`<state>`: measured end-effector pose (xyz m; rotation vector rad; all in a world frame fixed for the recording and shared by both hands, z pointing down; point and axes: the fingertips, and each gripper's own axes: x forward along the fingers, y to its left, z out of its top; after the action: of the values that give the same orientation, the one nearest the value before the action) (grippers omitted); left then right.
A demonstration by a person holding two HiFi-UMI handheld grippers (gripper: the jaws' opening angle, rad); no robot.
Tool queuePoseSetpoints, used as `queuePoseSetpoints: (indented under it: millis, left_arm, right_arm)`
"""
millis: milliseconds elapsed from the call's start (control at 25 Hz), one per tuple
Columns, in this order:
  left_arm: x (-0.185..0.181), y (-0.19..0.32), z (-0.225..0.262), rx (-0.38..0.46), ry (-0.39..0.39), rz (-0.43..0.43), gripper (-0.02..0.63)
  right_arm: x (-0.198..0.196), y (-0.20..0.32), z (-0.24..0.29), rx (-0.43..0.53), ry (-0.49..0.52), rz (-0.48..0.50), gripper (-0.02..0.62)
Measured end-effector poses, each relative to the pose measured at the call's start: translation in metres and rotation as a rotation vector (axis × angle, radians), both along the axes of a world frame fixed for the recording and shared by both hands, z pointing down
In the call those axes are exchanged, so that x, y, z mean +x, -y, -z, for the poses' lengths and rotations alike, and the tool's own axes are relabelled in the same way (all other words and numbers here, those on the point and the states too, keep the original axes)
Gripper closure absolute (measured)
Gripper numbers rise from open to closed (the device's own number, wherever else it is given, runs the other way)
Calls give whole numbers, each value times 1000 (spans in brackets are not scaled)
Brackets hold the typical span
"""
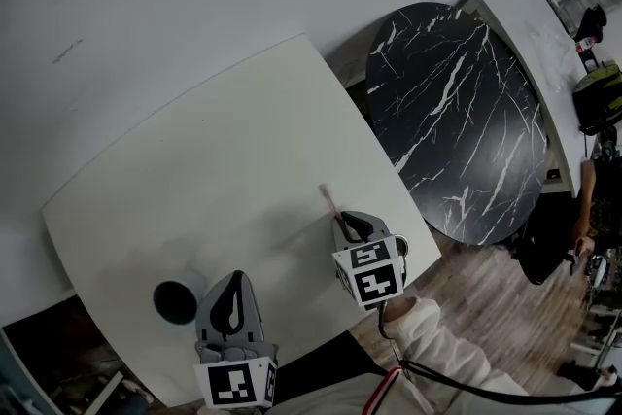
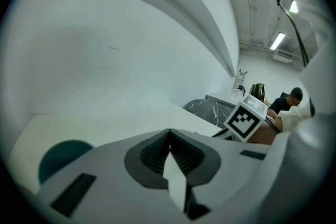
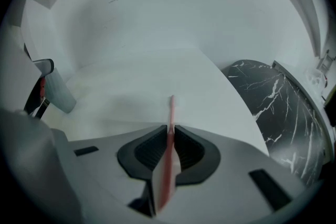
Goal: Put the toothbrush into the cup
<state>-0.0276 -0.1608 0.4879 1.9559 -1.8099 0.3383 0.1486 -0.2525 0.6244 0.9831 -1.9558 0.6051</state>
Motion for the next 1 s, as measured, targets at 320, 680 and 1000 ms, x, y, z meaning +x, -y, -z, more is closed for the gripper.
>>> queuePoseSetpoints:
  millis: [320, 680, 1000]
  left_arm:
    - [-6, -16, 15, 23, 5, 17, 597]
    - [-18, -39, 44, 79, 21, 41, 597]
    - [-44, -67, 70, 112, 57, 97, 597]
  right_arm:
    - [-4, -7, 25, 44, 19, 1, 545]
    - [-20, -22, 74, 121, 91, 3, 545]
    - [-49, -47, 124, 190, 155, 50, 545]
